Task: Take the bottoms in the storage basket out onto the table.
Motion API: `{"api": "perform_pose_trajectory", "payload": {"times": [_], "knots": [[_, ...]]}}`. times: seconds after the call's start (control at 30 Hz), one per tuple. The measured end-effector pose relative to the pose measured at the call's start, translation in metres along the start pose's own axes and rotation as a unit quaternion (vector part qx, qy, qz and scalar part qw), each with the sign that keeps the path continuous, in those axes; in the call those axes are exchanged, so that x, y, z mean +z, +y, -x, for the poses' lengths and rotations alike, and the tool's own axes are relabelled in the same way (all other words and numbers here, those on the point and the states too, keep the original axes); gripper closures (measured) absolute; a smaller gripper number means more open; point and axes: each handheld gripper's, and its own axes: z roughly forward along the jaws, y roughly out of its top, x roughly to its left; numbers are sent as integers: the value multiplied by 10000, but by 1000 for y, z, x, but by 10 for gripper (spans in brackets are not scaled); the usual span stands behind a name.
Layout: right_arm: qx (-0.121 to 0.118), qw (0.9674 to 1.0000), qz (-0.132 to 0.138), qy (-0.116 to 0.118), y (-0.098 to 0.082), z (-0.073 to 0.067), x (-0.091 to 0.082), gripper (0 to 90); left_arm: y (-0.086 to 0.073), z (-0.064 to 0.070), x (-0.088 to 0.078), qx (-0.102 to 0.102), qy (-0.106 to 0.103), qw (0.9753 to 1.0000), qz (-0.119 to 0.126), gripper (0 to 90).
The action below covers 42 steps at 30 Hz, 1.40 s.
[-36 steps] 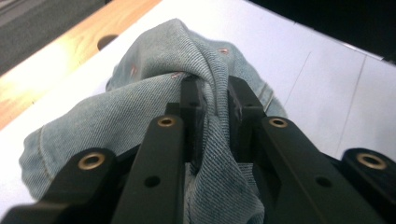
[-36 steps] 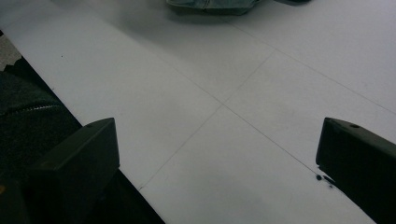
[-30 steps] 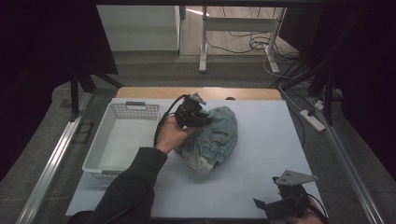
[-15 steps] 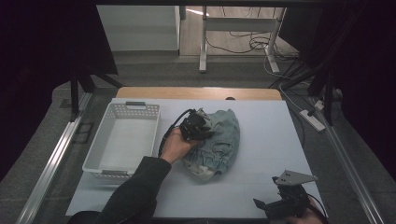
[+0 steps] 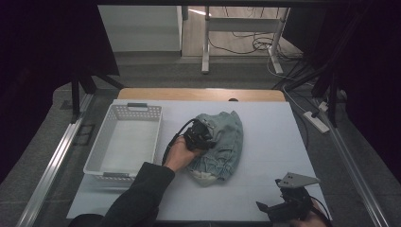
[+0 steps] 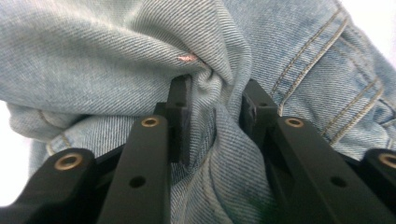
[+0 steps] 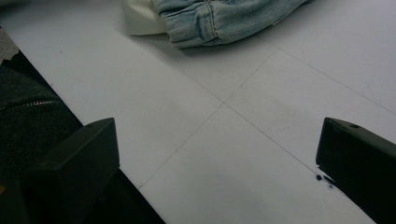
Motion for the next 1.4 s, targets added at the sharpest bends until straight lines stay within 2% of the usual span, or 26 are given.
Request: {"api": "perform_pose_trajectory", "payload": {"times": [0.07, 0.2, 0.23, 0.53, 0.67, 0.73, 0.83, 0.9, 1.17, 1.33, 1.4], "knots": [[-9, 10000, -6, -9, 0, 0, 0, 0, -2, -1, 3, -70, -23, 10000, -35, 670], [-31, 10000, -28, -18, 0, -1, 1, 0, -5, 0, 9, -59, 4, 10000, -65, 659], [-45, 10000, -52, -23, 0, -1, 1, 0, -6, 0, 11, -129, 6, 9999, -63, 653], [-119, 9999, -113, -45, 1, -2, 2, 0, -8, -1, 12, -266, -96, 9996, -3, 609], [-113, 9999, -98, -45, 1, -2, 2, 0, -8, -3, 11, -311, -201, 9993, -2, 553], [-112, 9999, -100, -45, 1, -2, 2, 0, -7, -3, 10, -217, -202, 9996, -25, 515], [-117, 9999, -115, -56, 1, -2, 2, 0, -6, -4, 8, -267, -320, 9991, -9, 466], [-119, 9998, -116, -54, 1, -3, 2, 0, -6, -5, 7, -254, -285, 9993, 3, 431], [-148, 9998, -132, -52, 1, -3, 3, 0, -4, -5, 2, -317, -364, 9988, 124, 316], [-147, 9998, -141, -53, 1, -3, 3, 0, -3, -5, -2, -309, -466, 9983, 180, 215], [-162, 9997, -160, -53, 1, -3, 3, 0, -3, -4, -4, -248, -428, 9985, 223, 187]]}}
